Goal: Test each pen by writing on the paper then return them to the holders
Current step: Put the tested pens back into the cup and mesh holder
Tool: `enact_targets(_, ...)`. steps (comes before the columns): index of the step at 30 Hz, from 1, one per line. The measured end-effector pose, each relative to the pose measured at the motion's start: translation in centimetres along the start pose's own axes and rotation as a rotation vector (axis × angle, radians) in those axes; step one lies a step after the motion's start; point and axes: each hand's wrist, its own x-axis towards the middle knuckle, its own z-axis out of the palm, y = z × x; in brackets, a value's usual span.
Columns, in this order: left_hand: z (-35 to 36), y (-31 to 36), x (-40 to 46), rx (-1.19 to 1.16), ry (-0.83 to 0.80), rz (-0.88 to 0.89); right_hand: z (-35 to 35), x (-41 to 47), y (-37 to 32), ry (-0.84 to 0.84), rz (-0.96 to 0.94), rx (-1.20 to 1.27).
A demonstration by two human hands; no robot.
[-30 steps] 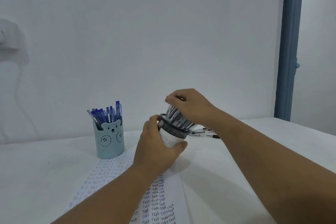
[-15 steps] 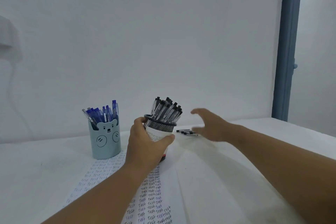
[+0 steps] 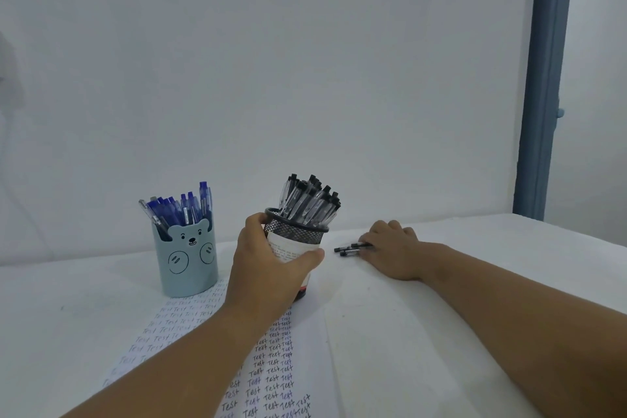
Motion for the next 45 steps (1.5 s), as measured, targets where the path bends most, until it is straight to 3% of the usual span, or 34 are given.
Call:
enact_targets(13, -0.4, 0.4, -0.4, 0.009, -0.017, -0.011, -1.1, -1.8, -1.1, 0.095, -0.109, 0.167)
enact_targets(16, -0.5, 0.8, -0.5, 0.014, -0.016, -0.022, -2.0, -2.9, -1.9, 0.264, -0.048, 0.505)
enact_targets(21, -0.3, 1.1, -0.7, 0.015, -0.033, -0.030, -9.1, -4.8, -5.4, 0.728, -0.040, 1.217)
enact_targets(26, -0.3, 1.6, -1.2, 0.075, 0.004, 0.011, -16.1, -7.1, -11.4, 0.824, -0.211, 1.668)
enact_targets(32, -0.4, 2.1, -1.5, 0.181, 0.035, 0.047, -14.3, -6.3, -16.3, 0.779, -0.129, 1.446)
enact_targets(45, -0.4, 2.5, -1.4, 0.299, 0.019, 0.042, -11.2, -4.4, -15.4, 0.889, -0.014, 1.086)
